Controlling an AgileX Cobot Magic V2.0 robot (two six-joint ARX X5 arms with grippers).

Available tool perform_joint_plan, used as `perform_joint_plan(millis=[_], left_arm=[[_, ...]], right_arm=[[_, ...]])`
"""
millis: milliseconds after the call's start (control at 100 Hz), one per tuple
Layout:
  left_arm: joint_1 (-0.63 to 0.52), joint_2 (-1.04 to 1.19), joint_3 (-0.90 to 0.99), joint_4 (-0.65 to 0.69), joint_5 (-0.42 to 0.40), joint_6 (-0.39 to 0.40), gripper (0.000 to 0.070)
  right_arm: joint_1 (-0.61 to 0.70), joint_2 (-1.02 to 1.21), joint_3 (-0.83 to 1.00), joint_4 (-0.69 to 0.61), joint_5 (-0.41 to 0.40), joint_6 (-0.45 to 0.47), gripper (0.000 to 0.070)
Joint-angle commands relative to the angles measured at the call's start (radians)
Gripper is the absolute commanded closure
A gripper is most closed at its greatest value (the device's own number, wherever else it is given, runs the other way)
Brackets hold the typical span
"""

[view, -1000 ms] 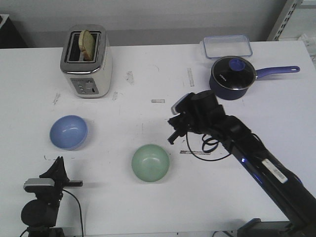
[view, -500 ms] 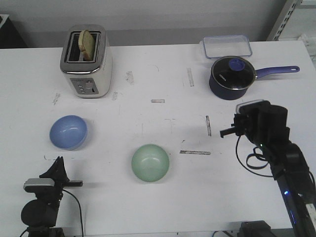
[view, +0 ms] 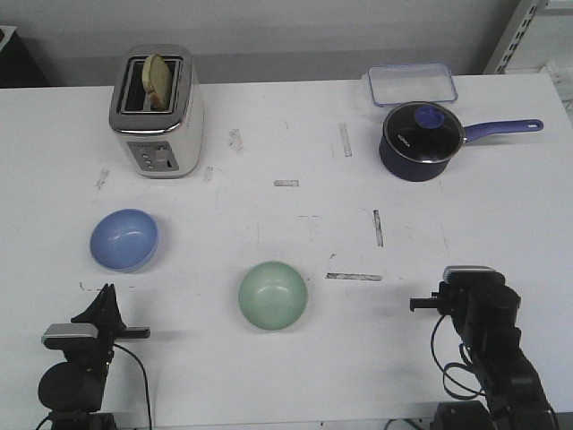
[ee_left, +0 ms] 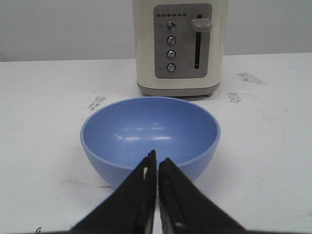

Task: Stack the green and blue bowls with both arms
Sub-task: 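Reach the left gripper to the light blue bowl rim and grasp it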

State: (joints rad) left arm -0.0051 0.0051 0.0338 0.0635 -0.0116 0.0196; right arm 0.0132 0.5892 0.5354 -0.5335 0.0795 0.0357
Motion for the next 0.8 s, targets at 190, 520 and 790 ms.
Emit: perform_joint_plan(millis=[190,520,790], left_arm=[[-0.002,0.000,0.033,0.076,-0.107,-0.037,0.0699],[-0.002,0.205,0.433,0.044,-0.135,-0.035,0.0699],[-0.002,0.646,0.973,-0.264,-0.075,-0.034,0.0698]], right_arm=[[0.002,-0.096,-0.013,0.068,0.000,0.020,0.0700],[0.002,-0.097,-0.013,0.066,0.000,0.012,0.0700],[0.002,-0.094,-0.013,0.066,0.000,0.013,0.0700]])
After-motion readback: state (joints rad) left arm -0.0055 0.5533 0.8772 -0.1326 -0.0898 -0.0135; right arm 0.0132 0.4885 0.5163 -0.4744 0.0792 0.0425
